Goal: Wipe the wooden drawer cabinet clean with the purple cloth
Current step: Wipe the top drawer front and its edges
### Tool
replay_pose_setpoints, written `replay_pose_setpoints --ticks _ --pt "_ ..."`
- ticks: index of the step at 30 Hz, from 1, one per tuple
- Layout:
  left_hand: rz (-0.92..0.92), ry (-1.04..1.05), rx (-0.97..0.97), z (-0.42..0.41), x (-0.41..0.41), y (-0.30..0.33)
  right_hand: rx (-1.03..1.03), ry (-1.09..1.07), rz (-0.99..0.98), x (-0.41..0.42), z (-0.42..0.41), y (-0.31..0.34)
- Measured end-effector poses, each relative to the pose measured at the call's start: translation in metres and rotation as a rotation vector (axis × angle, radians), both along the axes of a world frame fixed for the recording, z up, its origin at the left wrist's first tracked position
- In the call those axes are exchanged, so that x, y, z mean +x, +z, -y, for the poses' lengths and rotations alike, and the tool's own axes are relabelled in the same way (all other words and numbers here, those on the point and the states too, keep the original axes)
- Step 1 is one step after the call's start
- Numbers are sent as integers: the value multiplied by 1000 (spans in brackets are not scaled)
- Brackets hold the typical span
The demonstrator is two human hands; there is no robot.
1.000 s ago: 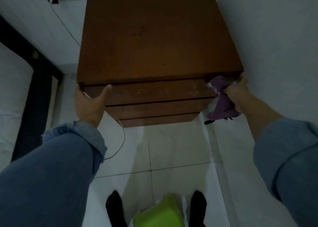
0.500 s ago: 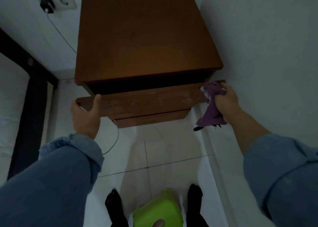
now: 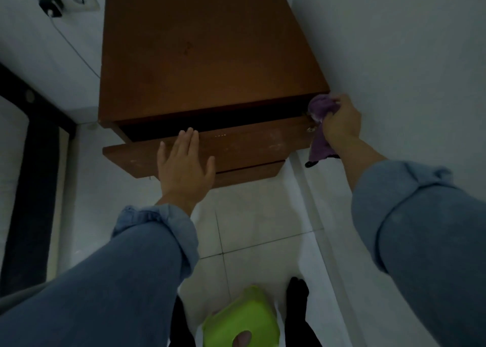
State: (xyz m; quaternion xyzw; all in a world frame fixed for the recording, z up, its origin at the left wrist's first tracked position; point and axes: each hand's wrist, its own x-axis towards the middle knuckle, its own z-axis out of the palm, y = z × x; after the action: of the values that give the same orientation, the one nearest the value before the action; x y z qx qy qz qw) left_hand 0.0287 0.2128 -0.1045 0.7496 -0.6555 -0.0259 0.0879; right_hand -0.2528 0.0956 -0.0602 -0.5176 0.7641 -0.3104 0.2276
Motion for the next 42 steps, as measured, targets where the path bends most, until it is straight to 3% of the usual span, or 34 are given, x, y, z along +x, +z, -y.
replay_pose_setpoints --ticks 3,6,8,11,17,20,24,31,34,42 --pt "10 -27 -8 -3 2 -1 -17 12 -53 10 -5 -8" --pt "-11 -32 -6 -6 3 -2 -128 -26 48 42 -26 -16" --pt "-28 -25 -11 -8 3 -2 -177 46 100 74 -41 -23" --pt "-36 -37 -3 -6 5 1 -158 232 15 112 -55 -38" --pt "38 -32 -29 -13 27 5 -179 280 -13 106 -56 -48" --pt "64 80 -13 -27 51 0 -202 235 8 113 -55 -51" --pt "41 55 -4 -36 64 -8 -185 88 26 139 -62 -52" --pt "-36 31 -62 -37 70 -10 -159 469 57 212 -96 -54" --pt "-153 257 -163 -39 80 -12 -164 457 118 211 -95 -55" --pt "-851 634 -466 -29 87 -11 -176 493 184 234 -102 -60"
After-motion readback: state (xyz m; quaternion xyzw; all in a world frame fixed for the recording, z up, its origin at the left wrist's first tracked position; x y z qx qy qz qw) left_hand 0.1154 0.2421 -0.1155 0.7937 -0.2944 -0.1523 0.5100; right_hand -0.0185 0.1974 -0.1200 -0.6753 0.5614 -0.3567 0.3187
